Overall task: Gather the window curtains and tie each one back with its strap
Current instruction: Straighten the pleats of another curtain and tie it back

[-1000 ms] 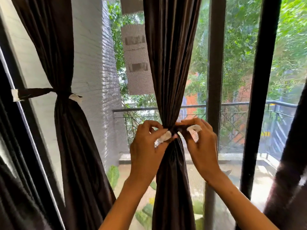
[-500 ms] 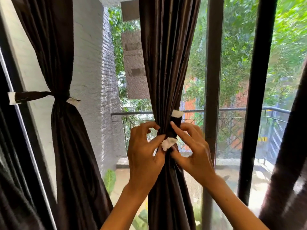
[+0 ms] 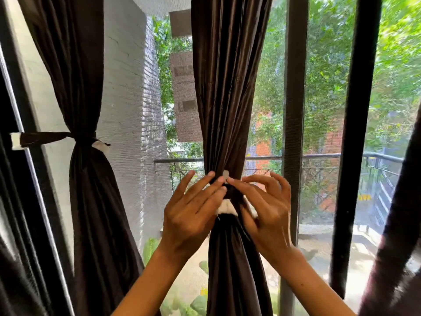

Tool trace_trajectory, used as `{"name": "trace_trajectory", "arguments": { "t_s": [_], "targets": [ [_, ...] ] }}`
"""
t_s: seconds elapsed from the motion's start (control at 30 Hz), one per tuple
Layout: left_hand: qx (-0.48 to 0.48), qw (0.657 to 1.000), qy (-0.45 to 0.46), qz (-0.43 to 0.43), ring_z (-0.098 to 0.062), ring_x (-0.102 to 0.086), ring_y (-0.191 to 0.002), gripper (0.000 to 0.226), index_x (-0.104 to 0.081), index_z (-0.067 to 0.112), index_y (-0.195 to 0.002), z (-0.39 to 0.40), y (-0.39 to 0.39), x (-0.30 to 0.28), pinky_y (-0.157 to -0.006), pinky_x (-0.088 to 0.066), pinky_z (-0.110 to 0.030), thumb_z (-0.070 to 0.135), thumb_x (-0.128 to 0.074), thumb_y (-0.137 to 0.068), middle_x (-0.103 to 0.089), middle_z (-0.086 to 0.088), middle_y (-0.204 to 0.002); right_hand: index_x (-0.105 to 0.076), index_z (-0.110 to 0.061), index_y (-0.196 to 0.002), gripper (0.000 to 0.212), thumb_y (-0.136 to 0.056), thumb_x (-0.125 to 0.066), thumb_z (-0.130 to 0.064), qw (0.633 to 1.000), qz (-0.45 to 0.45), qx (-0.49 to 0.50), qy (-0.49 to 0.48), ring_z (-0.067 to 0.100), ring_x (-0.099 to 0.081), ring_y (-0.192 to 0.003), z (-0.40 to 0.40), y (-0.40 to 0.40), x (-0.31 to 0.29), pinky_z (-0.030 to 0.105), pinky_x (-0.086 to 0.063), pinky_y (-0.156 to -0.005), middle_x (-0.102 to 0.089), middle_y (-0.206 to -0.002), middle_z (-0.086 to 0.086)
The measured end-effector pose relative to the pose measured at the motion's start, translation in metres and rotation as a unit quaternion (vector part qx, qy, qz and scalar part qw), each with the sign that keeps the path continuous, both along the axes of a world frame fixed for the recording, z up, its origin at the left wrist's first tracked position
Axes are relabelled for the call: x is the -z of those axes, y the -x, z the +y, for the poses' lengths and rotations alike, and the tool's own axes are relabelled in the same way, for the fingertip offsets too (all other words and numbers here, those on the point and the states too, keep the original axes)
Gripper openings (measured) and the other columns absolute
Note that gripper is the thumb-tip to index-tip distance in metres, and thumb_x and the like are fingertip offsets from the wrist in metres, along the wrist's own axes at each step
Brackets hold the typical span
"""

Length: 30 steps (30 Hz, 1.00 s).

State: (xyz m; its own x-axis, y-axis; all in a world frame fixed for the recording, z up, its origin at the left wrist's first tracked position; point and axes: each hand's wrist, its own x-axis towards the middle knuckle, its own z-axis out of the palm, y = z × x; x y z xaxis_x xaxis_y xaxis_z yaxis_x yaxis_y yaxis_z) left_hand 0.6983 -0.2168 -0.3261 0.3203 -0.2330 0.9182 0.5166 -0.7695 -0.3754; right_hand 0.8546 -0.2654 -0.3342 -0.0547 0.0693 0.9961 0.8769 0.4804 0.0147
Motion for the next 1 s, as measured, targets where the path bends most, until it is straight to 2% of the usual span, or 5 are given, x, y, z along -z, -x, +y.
{"name": "trace_trajectory", "arguments": {
  "t_s": [0.2, 0.4, 0.57, 0.8, 1.0],
  "targets": [
    [0.074, 0.980, 0.137, -0.123, -0.007, -0.061, -0.108, 0.035, -0.070, 0.009, -0.106, -0.003, -0.014, -0.003, -0.113, -0.030, -0.042, 0.000, -0.050, -0.078, -0.064, 0.008, -0.110, -0.040, -0.017, -0.110, 0.032, -0.080, -0.051, -0.019, 0.991, 0.036, -0.087, 0.092, -0.001, -0.058, -0.097, -0.009, 0.001, -0.010, 0.040, -0.010, -0.118, -0.041, -0.103, -0.019],
    [0.126, 0.956, 0.207, -0.167, -0.002, -0.061, -0.102, 0.036, -0.061, 0.030, -0.109, -0.013, -0.025, -0.006, -0.110, -0.031, -0.038, 0.010, -0.057, -0.079, -0.061, 0.023, -0.107, -0.048, -0.016, -0.096, 0.030, -0.070, -0.062, -0.017, 0.997, -0.044, 0.011, 0.065, 0.016, -0.052, -0.095, -0.019, -0.004, -0.020, 0.048, -0.012, -0.116, -0.050, -0.091, -0.010],
    [0.159, 0.925, 0.266, -0.217, 0.028, -0.041, -0.103, 0.031, -0.058, 0.026, -0.103, -0.014, -0.033, -0.006, -0.086, -0.048, -0.055, 0.009, -0.063, -0.078, -0.063, 0.028, -0.099, -0.057, -0.020, -0.091, 0.018, -0.078, -0.067, -0.013, 0.995, -0.071, 0.067, 0.000, 0.018, -0.055, -0.099, -0.019, -0.008, -0.022, 0.055, -0.014, -0.114, -0.064, -0.087, -0.006],
    [0.160, 0.900, 0.323, -0.246, -0.012, -0.058, -0.085, 0.010, -0.070, 0.020, -0.090, -0.015, -0.037, -0.010, -0.076, -0.049, -0.047, 0.016, -0.066, -0.081, -0.064, 0.022, -0.083, -0.075, -0.010, -0.080, 0.013, -0.089, -0.066, -0.009, 0.986, -0.088, 0.113, -0.090, 0.023, -0.063, -0.092, -0.006, -0.017, -0.016, 0.048, -0.025, -0.108, -0.071, -0.088, 0.006],
    [0.198, 0.881, 0.357, -0.239, 0.001, -0.063, -0.084, 0.016, -0.064, 0.034, -0.096, -0.015, -0.036, -0.012, -0.078, -0.052, -0.035, 0.027, -0.065, -0.082, -0.066, 0.030, -0.085, -0.069, -0.007, -0.081, 0.021, -0.094, -0.053, -0.009, 0.998, -0.047, 0.049, -0.018, 0.012, -0.066, -0.091, -0.004, -0.015, -0.015, 0.039, -0.035, -0.104, -0.072, -0.091, 0.001]
  ]
}}
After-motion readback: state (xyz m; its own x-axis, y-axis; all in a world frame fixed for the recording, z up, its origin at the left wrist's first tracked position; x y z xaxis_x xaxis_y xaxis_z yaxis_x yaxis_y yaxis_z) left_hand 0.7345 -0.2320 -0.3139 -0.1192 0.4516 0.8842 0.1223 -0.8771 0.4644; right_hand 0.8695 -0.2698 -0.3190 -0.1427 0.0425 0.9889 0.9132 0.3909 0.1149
